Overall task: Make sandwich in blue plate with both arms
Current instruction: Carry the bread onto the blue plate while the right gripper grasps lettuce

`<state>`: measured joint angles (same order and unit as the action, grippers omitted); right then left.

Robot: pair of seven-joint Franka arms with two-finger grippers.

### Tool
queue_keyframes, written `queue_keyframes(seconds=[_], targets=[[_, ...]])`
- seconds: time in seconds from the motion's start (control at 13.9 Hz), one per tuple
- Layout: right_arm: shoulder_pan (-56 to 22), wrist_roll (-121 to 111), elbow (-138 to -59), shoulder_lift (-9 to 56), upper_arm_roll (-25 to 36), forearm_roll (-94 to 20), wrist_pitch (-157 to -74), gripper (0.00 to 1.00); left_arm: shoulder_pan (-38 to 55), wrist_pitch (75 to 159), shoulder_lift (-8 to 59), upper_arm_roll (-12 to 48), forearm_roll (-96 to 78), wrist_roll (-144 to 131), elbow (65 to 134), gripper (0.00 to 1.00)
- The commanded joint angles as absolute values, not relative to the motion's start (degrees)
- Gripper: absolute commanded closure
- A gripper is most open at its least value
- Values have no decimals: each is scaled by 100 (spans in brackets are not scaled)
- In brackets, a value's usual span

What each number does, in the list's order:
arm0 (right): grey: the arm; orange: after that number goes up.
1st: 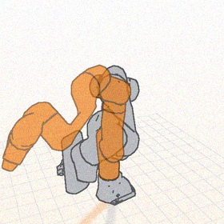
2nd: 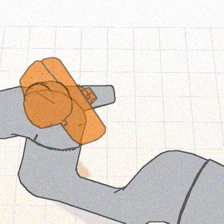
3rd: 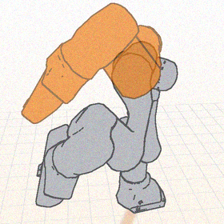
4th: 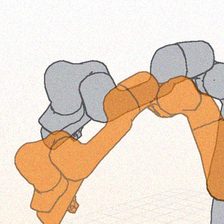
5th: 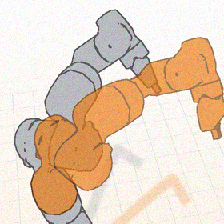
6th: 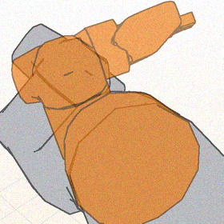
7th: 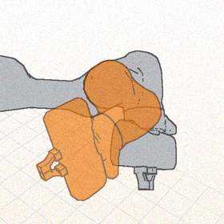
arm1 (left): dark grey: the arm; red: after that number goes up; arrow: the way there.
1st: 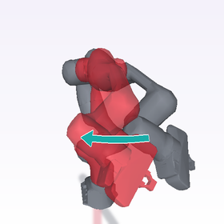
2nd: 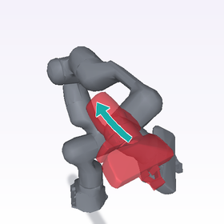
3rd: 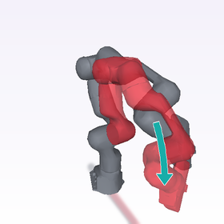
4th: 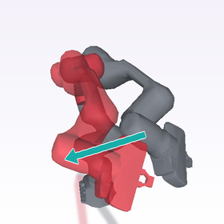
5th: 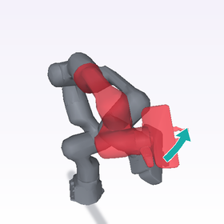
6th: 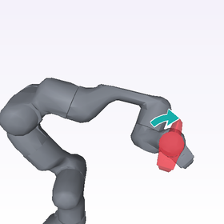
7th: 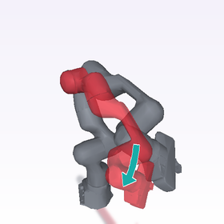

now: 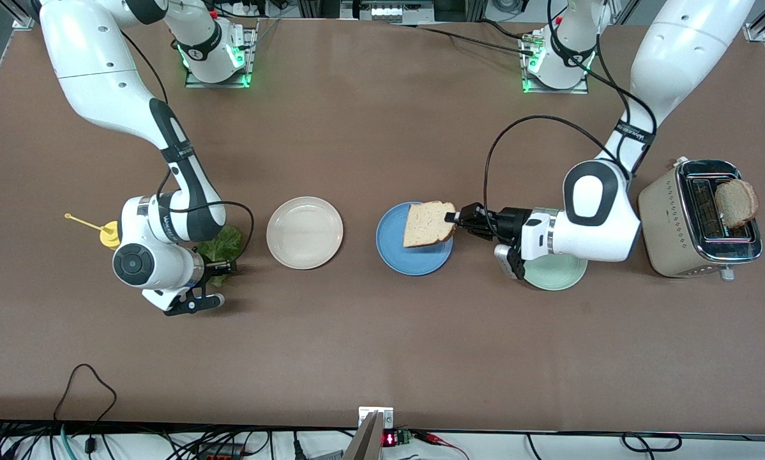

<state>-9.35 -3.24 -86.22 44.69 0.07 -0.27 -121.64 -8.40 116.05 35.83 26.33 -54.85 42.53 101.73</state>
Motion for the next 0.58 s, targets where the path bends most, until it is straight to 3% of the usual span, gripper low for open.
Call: queue_keyframes(seconds=[0.0, 0.14, 0.51], targets=[[-932, -553, -8534, 4482, 26, -18, -12129, 88, -941, 11847, 3927, 2689, -5966, 5315, 10283, 100], [-932, -571, -8525, 4456, 35, -9, -12111, 100, -897, 12093, 4112, 2689, -6160, 5598, 10283, 100], [-1028, -1561, -8517, 4123, 9, 395, -11902, 100, -747, 12331, 4394, 2689, -6591, 5643, 10283, 100]])
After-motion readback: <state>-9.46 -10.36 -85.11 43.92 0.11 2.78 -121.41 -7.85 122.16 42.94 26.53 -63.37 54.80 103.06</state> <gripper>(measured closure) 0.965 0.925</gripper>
